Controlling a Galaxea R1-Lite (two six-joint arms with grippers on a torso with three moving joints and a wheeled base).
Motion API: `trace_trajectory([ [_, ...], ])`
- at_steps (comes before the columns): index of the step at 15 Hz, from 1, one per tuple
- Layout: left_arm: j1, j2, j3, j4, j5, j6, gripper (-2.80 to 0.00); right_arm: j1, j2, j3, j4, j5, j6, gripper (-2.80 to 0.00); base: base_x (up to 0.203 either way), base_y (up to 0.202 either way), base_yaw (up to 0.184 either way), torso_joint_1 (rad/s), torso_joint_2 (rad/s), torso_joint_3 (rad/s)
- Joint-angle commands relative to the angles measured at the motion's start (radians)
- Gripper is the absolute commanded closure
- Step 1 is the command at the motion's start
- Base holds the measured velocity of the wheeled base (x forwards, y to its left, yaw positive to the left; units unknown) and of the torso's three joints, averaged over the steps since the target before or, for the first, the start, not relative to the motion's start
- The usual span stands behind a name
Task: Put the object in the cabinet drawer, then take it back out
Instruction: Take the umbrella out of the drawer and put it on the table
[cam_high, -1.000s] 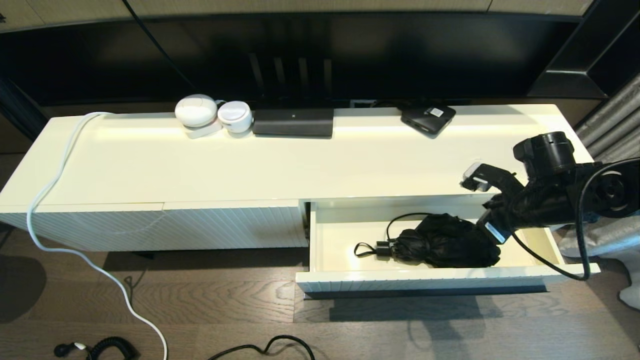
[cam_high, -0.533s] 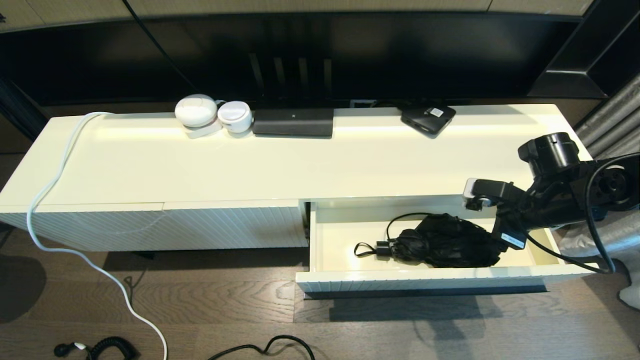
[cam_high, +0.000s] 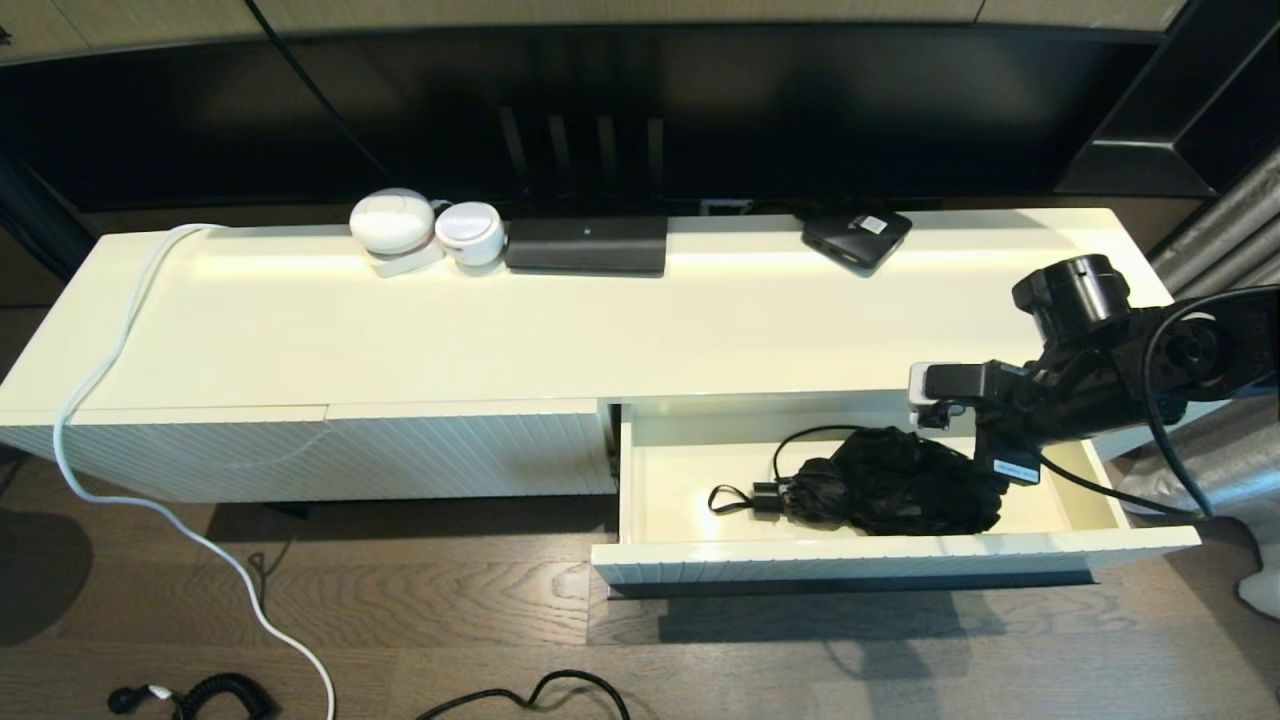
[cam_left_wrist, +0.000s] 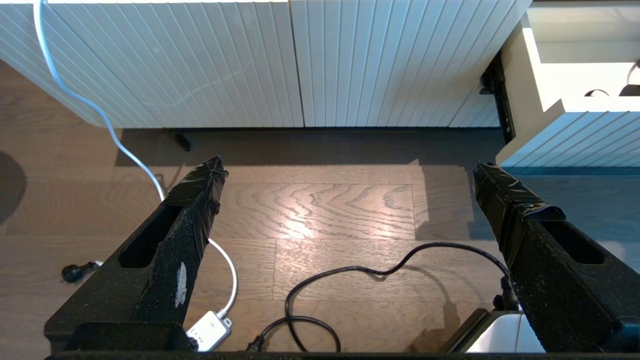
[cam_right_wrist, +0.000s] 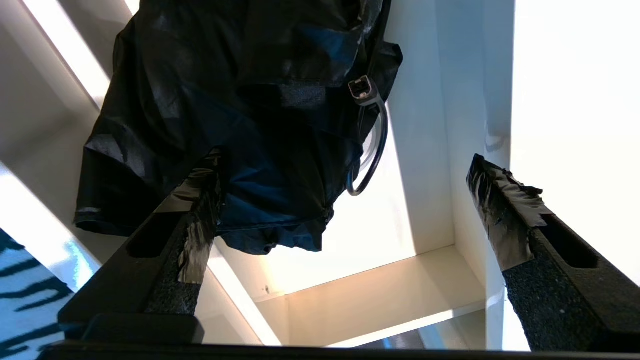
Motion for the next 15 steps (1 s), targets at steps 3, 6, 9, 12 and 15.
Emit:
trace_trajectory([
  [3,0.000,0.000,0.000,0.000,0.000,0.000,-2.80,0.002,0.015,-0.022,0.024,0.001,-0.028,-2.80,0.000,0.000,0.000,0.000,0.00,0.000],
  [6,0.000,0.000,0.000,0.000,0.000,0.000,-2.80,0.008,0.033,-0.043,0.072,0.001,-0.028,-2.80,0.000,0.000,0.000,0.000,0.00,0.000],
  [9,0.000,0.000,0.000,0.000,0.000,0.000,-2.80,0.009,0.034,-0.044,0.073,0.001,-0.028,-2.80,0.000,0.000,0.000,0.000,0.00,0.000],
  [12,0.000,0.000,0.000,0.000,0.000,0.000,-2.80,0.016,0.066,-0.106,0.168,0.005,-0.027,-2.80,0.000,0.000,0.000,0.000,0.00,0.000],
  [15,0.000,0.000,0.000,0.000,0.000,0.000,-2.80,0.027,0.078,-0.145,0.220,0.010,-0.027,-2.80,0.000,0.000,0.000,0.000,0.00,0.000],
])
